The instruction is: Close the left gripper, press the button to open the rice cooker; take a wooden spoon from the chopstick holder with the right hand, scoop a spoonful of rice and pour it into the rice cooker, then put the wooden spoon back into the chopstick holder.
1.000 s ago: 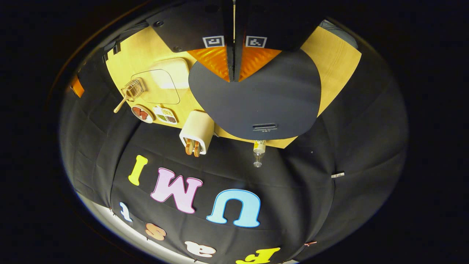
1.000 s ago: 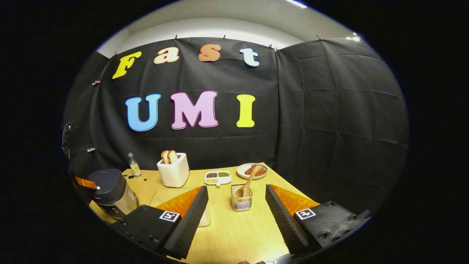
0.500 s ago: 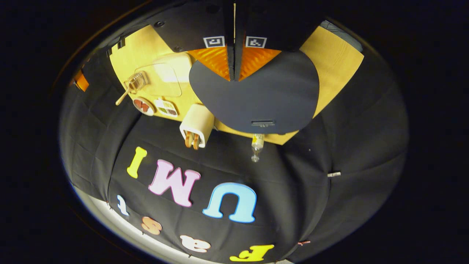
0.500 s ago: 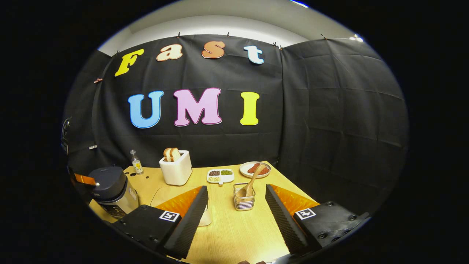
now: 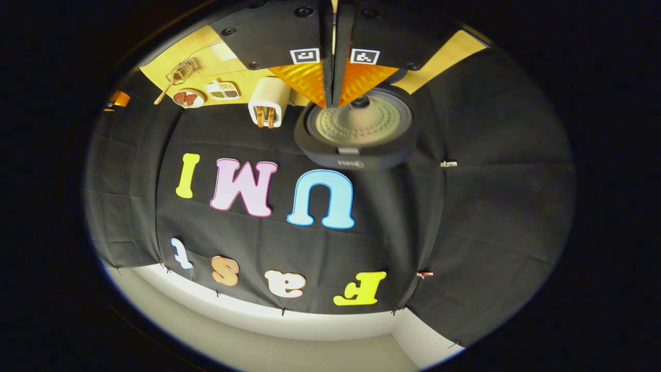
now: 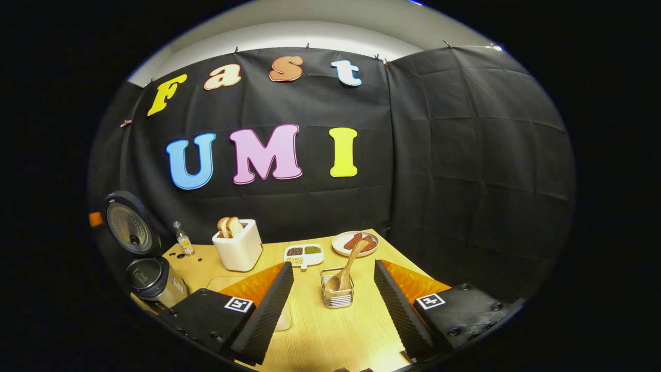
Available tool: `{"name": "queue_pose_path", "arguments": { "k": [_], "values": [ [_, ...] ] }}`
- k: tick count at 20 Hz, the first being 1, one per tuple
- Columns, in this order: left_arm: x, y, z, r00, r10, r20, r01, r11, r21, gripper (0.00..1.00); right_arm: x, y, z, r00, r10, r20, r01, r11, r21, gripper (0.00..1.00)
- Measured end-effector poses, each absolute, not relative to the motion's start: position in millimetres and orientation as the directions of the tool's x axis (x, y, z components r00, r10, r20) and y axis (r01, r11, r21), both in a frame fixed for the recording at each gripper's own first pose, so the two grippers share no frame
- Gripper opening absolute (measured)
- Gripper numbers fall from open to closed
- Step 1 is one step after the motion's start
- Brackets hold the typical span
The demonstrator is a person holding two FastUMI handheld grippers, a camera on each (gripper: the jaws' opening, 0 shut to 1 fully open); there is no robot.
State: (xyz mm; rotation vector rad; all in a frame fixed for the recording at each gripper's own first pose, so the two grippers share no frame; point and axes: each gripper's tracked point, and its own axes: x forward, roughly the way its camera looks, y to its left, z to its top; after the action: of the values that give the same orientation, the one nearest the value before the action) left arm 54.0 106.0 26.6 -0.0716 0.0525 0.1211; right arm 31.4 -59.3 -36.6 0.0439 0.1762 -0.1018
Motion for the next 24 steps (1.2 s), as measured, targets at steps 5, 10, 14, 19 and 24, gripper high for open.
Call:
{"name": "queue_pose_path", "arguments": {
  "k": [5, 10, 14, 19, 24],
  "values": [
    [53, 83, 9, 0.984, 0.136, -0.113, -0.155, 0.972, -0.177, 0.34, 72, -72, -50, 0.970, -0.056, -0.236, 0.076, 0.994, 0.077, 0.98],
    [54, 51, 8, 0.982, 0.143, -0.120, -0.158, 0.979, -0.126, 0.98, 116, -81, -64, 0.965, -0.015, -0.261, 0.043, 0.994, 0.102, 0.99],
    [56, 30, -4, 0.971, 0.184, -0.152, -0.203, 0.971, -0.124, 0.95, 150, -95, -92, 0.943, -0.004, -0.332, 0.060, 0.986, 0.157, 0.98],
    [52, 9, -31, 0.945, 0.238, -0.226, -0.266, 0.958, -0.106, 0.95, 191, -107, -137, 0.900, 0.025, -0.434, 0.097, 0.962, 0.256, 0.99],
    [52, -12, -51, 0.920, 0.275, -0.281, -0.300, 0.953, -0.051, 0.95, 229, -117, -178, 0.865, 0.041, -0.500, 0.137, 0.939, 0.316, 0.98]
  ]
}}
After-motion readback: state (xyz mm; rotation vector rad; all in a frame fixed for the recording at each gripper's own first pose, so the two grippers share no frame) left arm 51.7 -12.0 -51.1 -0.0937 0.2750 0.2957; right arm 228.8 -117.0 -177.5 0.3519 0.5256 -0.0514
